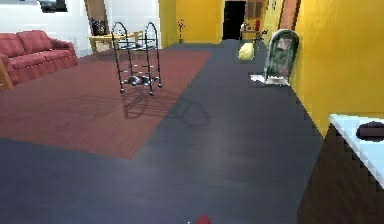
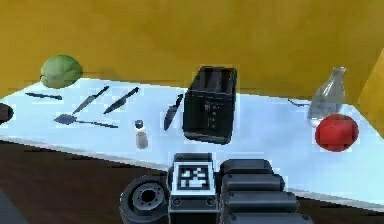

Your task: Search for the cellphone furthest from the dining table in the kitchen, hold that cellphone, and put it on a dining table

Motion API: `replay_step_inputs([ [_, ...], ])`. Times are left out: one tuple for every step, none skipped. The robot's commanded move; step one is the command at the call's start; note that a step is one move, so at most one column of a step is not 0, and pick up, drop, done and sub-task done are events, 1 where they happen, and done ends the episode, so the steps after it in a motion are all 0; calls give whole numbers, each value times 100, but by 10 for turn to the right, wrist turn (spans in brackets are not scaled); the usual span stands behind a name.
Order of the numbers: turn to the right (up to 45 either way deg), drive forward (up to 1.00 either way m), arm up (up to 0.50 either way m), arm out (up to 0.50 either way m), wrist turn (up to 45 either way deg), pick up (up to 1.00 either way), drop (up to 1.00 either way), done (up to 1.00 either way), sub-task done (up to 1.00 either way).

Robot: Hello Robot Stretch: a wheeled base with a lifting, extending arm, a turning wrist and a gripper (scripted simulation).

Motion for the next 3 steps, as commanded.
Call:
replay_step_inputs([
  [0,100,0,0,0,0,0,0,0],
  [0,100,0,0,0,0,0,0,0],
  [30,0,0,0,0,0,0,0,0],
])
